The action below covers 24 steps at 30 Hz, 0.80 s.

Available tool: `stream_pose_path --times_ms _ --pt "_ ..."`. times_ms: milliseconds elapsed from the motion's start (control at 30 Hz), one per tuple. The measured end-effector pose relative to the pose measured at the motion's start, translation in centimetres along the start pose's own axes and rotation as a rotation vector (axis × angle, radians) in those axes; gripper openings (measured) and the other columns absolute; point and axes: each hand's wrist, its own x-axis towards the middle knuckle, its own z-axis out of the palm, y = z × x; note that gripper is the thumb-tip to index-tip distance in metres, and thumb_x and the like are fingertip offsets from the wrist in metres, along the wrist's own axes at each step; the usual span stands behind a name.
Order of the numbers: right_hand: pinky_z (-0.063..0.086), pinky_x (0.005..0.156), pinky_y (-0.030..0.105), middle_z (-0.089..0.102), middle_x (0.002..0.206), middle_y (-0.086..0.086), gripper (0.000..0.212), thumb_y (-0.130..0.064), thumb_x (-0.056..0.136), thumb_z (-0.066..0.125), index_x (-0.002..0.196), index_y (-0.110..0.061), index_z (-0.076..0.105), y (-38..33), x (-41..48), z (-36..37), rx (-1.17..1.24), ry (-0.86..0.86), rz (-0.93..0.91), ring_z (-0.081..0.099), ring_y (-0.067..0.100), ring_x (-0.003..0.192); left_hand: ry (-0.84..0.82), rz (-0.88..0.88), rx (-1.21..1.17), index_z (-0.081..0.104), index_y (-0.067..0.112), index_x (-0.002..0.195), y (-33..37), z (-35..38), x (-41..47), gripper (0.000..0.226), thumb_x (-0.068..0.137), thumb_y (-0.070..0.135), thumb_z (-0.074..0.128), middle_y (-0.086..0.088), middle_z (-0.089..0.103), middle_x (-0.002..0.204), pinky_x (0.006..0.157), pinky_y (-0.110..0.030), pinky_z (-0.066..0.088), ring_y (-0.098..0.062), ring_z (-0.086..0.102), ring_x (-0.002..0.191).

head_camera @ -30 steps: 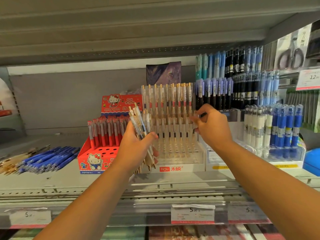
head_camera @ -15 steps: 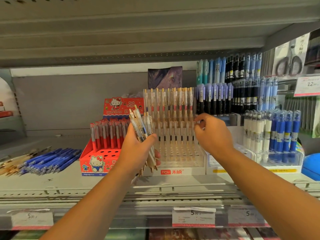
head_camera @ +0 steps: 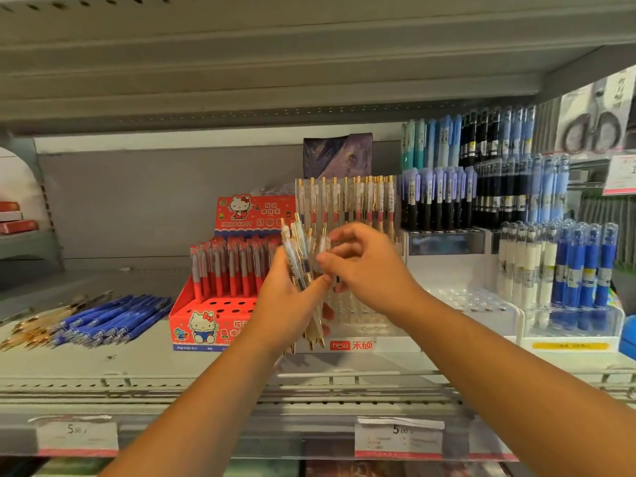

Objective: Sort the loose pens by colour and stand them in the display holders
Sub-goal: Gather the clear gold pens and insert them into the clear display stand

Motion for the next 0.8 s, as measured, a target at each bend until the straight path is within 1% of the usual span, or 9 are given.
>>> stream_pose_path --times_ms 133,200,267,333,467,567,667,733,800 --pt "0.057 0.056 0.024 0.068 0.084 0.003 0.022 -0.009 0.087 0.071 0.100 -0.022 0.059 0.1 0.7 0.7 0.054 0.043 0.016 0.070 0.011 0.065 0.079 0.047 0.011 0.053 0.041 0.121 0.2 0.1 0.0 0.041 0.092 0.016 0.068 0.002 0.071 0.107 0.058 -0.045 0.060 -0.029 0.073 0.079" --pt "0.056 0.055 0.021 0.068 0.084 0.002 0.022 -0.008 0.087 0.071 0.096 -0.024 0.059 0.0 1.0 1.0 0.080 0.077 0.006 0.070 0.008 0.065 0.137 0.076 0.031 0.051 0.036 0.124 0.3 0.2 0.0 0.041 0.092 0.017 0.069 0.002 0.070 0.112 0.075 -0.054 0.059 -0.027 0.071 0.094" --pt "0.058 0.058 0.025 0.067 0.082 0.002 0.023 -0.006 0.087 0.071 0.095 -0.024 0.059 0.0 1.4 1.3 0.116 0.107 0.000 0.071 0.011 0.069 0.187 0.088 0.043 0.051 0.034 0.123 0.5 0.1 0.0 0.039 0.092 0.019 0.068 0.005 0.069 0.113 0.086 -0.058 0.054 -0.022 0.068 0.105" --pt "0.060 0.059 0.027 0.067 0.087 0.004 0.023 -0.005 0.089 0.068 0.100 -0.022 0.057 0.0 1.7 1.4 0.138 0.138 -0.004 0.072 0.015 0.074 0.247 0.089 0.040 0.051 0.035 0.120 0.5 -0.1 0.1 0.035 0.093 0.022 0.067 0.008 0.068 0.112 0.087 -0.056 0.054 -0.018 0.067 0.106" --pt "0.060 0.059 0.028 0.069 0.089 0.006 0.026 0.000 0.090 0.065 0.102 -0.021 0.055 -0.2 2.7 0.6 0.218 0.218 0.037 0.073 0.018 0.073 0.461 0.117 0.067 0.049 0.029 0.123 0.1 -0.7 0.6 0.036 0.093 0.020 0.065 0.009 0.065 0.108 0.077 -0.038 0.059 -0.010 0.067 0.097" --pt "0.061 0.061 0.030 0.068 0.091 0.008 0.028 0.003 0.089 0.065 0.097 -0.022 0.056 -0.3 3.4 -0.4 0.261 0.252 0.054 0.072 0.021 0.076 0.529 0.125 0.081 0.046 0.029 0.125 0.0 -0.9 0.9 0.038 0.093 0.019 0.064 0.017 0.060 0.109 0.063 -0.009 0.048 0.011 0.061 0.088" --pt "0.062 0.062 0.030 0.068 0.093 0.011 0.031 0.004 0.090 0.064 0.093 -0.026 0.056 0.1 3.7 -0.6 0.198 0.247 0.025 0.071 0.024 0.082 0.508 0.115 0.096 0.046 0.028 0.127 0.0 -0.9 0.9 0.039 0.093 0.019 0.064 0.018 0.059 0.110 0.055 -0.001 0.043 0.016 0.058 0.086" --pt "0.062 0.062 0.029 0.068 0.090 0.008 0.035 0.004 0.091 0.062 0.092 -0.030 0.055 0.7 3.8 -0.1 0.129 0.215 -0.002 0.070 0.021 0.082 0.457 0.112 0.105 0.046 0.027 0.130 0.0 -0.6 0.8 0.042 0.093 0.019 0.065 0.015 0.061 0.113 0.058 -0.001 0.044 0.009 0.060 0.093" --pt "0.062 0.066 0.034 0.069 0.090 0.006 0.037 0.002 0.091 0.063 0.091 -0.034 0.055 1.3 3.8 0.6 0.063 0.185 -0.025 0.070 0.020 0.083 0.390 0.124 0.126 0.047 0.030 0.129 0.1 -0.4 0.7 0.042 0.093 0.018 0.065 0.017 0.062 0.112 0.063 -0.004 0.045 0.007 0.060 0.096"
